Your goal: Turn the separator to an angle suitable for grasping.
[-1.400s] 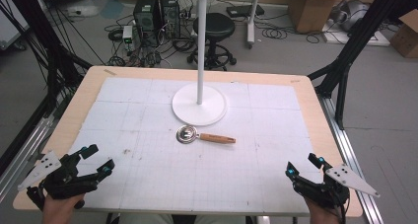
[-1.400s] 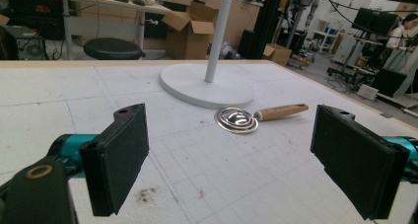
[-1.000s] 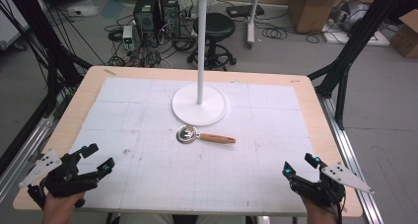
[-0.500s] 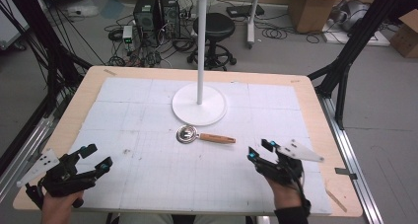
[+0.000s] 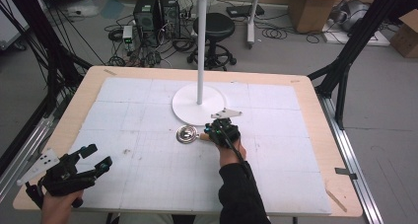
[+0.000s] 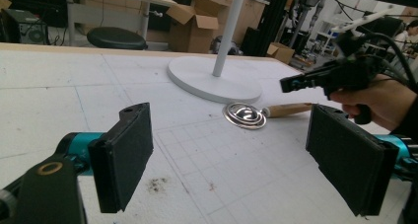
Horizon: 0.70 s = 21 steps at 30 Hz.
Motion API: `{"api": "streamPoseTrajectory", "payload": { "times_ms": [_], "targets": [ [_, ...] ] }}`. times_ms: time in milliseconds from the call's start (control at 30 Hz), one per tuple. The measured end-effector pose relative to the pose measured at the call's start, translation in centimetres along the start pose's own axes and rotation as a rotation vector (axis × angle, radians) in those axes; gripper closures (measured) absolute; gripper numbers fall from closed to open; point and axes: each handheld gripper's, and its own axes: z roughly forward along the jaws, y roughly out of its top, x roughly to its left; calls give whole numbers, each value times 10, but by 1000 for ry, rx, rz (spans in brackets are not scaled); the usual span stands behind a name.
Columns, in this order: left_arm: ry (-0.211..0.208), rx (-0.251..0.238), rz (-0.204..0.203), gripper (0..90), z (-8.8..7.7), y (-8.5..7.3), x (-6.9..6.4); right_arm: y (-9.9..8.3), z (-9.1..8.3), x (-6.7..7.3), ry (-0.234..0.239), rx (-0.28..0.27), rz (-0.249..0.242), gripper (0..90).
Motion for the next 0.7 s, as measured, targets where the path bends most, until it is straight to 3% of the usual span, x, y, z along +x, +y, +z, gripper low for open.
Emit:
{"api": "streamPoseTrajectory", "payload": {
  "times_ms": [367,433,467,700],
  "targets": [
    [-5,-1,-7,187,0,0,1,12,45,13,-42,179,-21,889],
    [-5,-1,-8,187,0,0,1,12,47,13,-45,190,-24,889],
    [-6,-1,-8,187,0,0,1,10,49,12,-29,201,-2,889],
    [-4,3,-5,188,0,0,1,9,47,16,-7,226,-24,889]
  ]
}}
